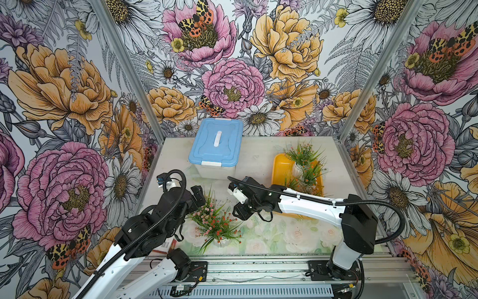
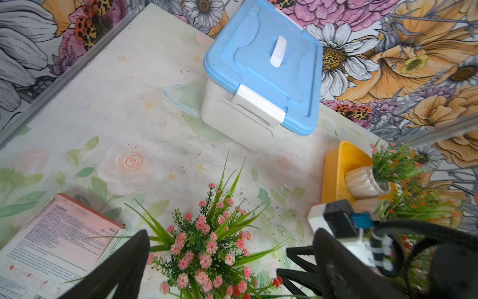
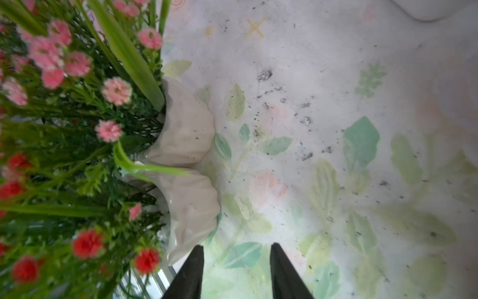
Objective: Put the potted gypsophila into the storage box
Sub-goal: Pick up the baby's breath potted plant from the center of the board.
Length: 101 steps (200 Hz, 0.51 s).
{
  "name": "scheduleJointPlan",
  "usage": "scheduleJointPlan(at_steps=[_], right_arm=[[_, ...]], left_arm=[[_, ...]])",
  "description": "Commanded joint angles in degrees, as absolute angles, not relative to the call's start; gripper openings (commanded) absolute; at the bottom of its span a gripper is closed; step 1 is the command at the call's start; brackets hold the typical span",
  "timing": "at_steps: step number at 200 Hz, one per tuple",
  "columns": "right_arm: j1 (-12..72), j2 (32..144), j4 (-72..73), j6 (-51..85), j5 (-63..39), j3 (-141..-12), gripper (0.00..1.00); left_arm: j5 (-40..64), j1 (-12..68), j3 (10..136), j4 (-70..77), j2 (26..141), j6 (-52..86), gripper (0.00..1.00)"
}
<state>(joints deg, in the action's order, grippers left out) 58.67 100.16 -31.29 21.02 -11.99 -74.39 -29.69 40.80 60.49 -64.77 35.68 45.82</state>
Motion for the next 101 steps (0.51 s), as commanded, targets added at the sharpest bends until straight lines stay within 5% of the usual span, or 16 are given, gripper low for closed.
scheduleJointPlan(at_steps=[1,101], right_arm=[[60.7,103.1,-30.3,23.7,-10.1,-78.6,0.43],[65.3,107.9,-30.5,29.6,-5.6,-80.5,0.36]], left_arm=[[-22.0,40.5,58.0,-60.5,30.8,37.1,0.99],[0.6,39.3,54.3,-60.7,25.0,28.3,0.99]])
